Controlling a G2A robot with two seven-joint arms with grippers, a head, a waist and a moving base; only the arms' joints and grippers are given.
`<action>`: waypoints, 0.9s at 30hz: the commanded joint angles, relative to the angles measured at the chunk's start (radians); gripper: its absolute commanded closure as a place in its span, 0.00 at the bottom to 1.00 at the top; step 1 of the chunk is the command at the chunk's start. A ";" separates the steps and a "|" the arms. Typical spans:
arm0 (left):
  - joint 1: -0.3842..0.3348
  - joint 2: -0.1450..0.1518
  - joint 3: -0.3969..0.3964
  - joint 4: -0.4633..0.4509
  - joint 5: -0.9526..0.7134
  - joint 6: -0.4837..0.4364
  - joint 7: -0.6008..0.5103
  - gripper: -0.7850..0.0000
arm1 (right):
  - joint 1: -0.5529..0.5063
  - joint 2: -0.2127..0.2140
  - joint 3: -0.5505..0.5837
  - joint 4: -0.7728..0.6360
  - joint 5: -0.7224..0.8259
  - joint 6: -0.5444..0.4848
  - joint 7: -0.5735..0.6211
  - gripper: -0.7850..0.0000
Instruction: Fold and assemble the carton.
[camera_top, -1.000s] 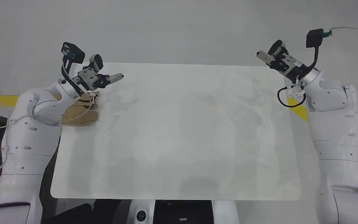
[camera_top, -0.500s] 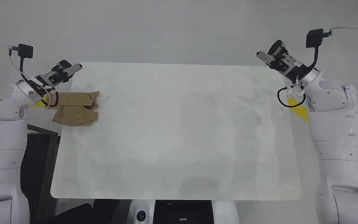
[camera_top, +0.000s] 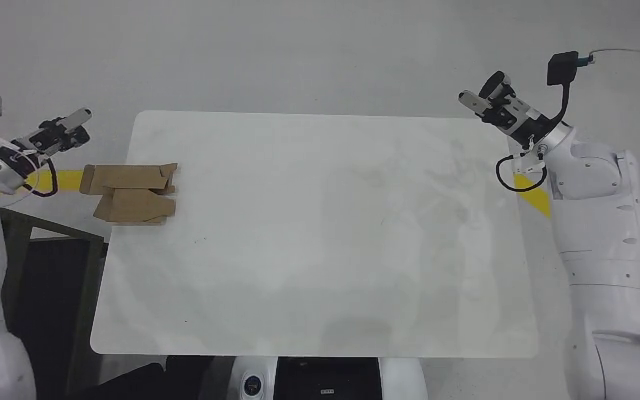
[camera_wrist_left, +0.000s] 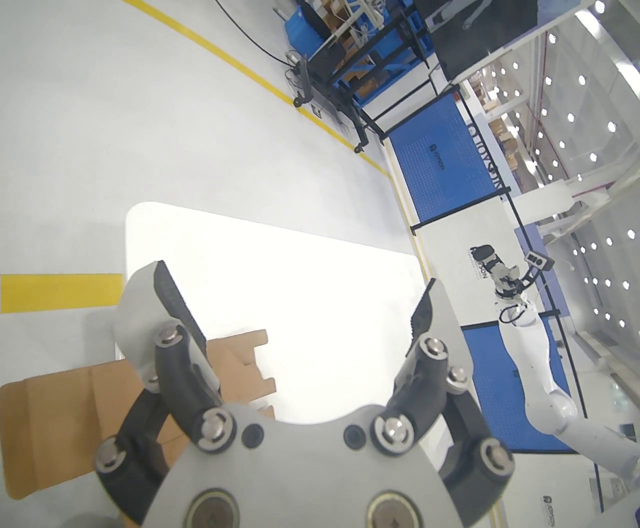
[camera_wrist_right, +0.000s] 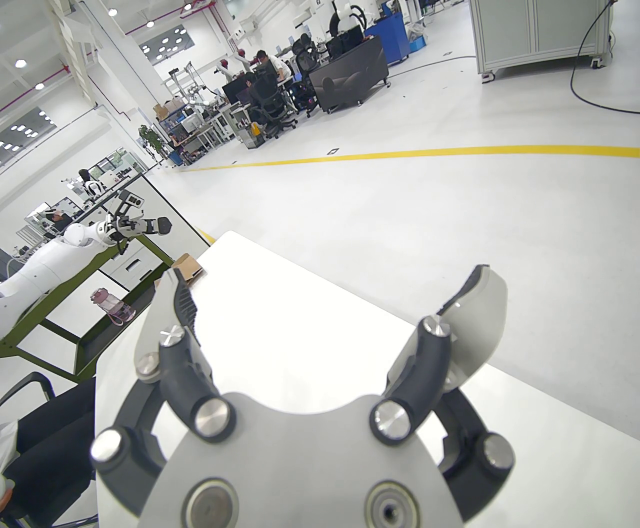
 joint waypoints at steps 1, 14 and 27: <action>-0.019 0.007 -0.001 0.053 0.026 0.008 0.010 0.00 | 0.000 0.000 0.000 0.000 0.000 0.000 0.000 0.00; -0.108 0.041 0.023 0.283 0.197 0.062 0.131 0.00 | 0.000 0.000 0.000 0.000 0.000 0.000 0.000 0.00; -0.138 0.033 0.074 0.417 0.241 0.144 0.153 0.00 | 0.000 0.000 0.000 0.000 0.000 0.000 0.000 0.00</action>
